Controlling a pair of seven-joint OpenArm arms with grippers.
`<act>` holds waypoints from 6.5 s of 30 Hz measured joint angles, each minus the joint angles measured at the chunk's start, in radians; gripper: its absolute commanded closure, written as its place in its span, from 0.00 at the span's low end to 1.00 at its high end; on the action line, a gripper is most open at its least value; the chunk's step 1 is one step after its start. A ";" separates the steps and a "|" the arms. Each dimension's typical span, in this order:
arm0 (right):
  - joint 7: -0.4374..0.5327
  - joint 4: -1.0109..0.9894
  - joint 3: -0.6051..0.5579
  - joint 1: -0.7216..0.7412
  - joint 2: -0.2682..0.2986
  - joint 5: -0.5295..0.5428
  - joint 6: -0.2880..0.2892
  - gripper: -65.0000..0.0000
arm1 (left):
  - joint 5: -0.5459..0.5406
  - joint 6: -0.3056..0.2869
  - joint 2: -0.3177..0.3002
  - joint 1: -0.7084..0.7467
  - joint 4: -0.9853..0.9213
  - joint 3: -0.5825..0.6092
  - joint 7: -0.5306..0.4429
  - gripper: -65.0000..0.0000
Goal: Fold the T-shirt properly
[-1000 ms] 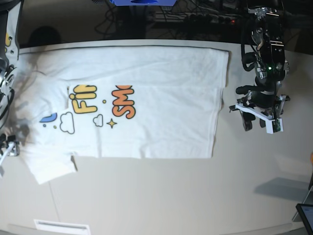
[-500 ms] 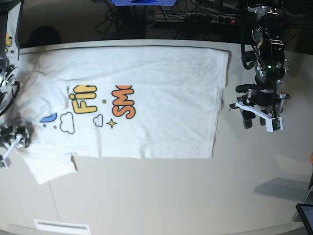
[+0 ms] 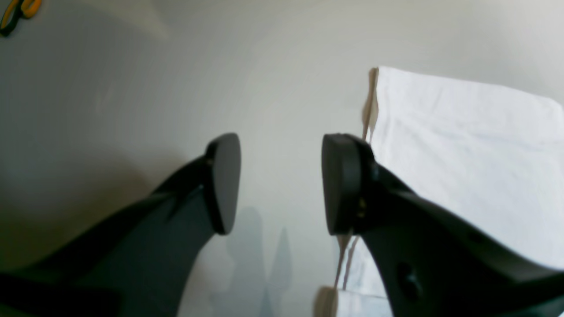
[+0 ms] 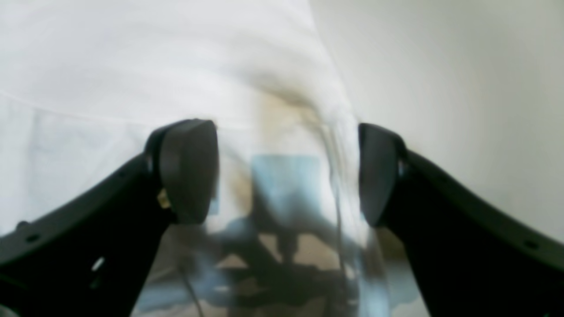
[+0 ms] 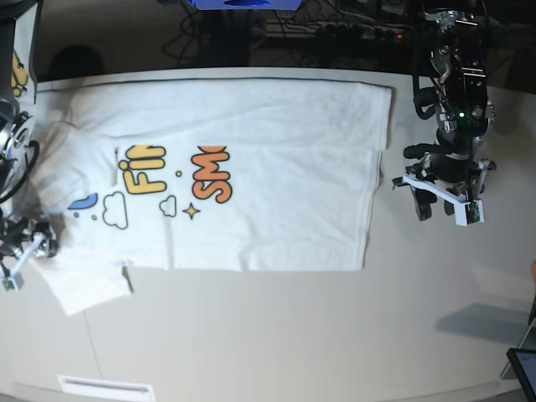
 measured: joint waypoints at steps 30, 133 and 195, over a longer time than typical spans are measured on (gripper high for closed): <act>0.027 0.001 -0.001 -0.019 -0.026 0.014 -0.062 0.96 | -0.167 -0.160 0.068 -0.199 -0.257 -0.140 -0.002 0.00; 0.065 0.121 0.002 -0.097 -0.051 0.011 -0.060 0.96 | -0.262 -0.158 0.119 -0.766 -0.934 0.387 0.035 1.00; 0.021 0.223 0.001 -0.155 -0.072 0.060 -0.058 0.96 | -0.273 -0.166 0.182 -0.822 -1.191 0.258 0.076 0.96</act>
